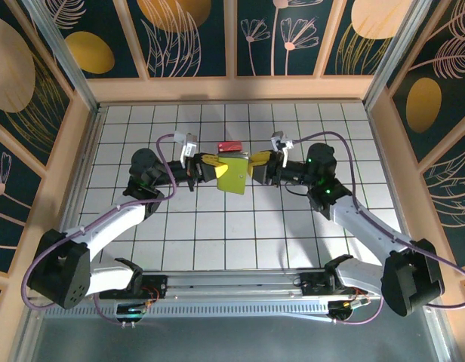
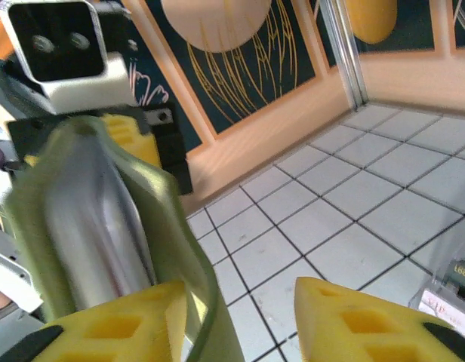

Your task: Take the credit cards out of the card holder

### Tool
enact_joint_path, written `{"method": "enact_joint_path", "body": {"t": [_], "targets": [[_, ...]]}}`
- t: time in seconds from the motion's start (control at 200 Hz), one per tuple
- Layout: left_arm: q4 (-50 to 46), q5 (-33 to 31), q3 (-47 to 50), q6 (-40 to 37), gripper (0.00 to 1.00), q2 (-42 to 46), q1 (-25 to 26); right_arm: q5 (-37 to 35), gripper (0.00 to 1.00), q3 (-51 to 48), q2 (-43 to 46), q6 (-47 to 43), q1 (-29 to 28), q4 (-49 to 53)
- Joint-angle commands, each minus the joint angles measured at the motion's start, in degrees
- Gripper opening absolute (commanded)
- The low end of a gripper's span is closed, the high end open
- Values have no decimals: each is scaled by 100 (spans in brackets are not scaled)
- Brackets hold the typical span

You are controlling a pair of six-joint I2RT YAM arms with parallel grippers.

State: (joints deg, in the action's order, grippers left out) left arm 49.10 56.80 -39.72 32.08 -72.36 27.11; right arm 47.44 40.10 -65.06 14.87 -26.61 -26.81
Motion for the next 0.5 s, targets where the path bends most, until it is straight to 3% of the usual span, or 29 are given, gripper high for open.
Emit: {"method": "enact_joint_path", "body": {"t": [0.0,0.49], "targets": [[274,183,-121,31,0,-84,49,178,47,52,103,-39,-16,-170],[469,276,-123,44,0,-88,106,936,43,233,-351,-61,-59,-105]]}}
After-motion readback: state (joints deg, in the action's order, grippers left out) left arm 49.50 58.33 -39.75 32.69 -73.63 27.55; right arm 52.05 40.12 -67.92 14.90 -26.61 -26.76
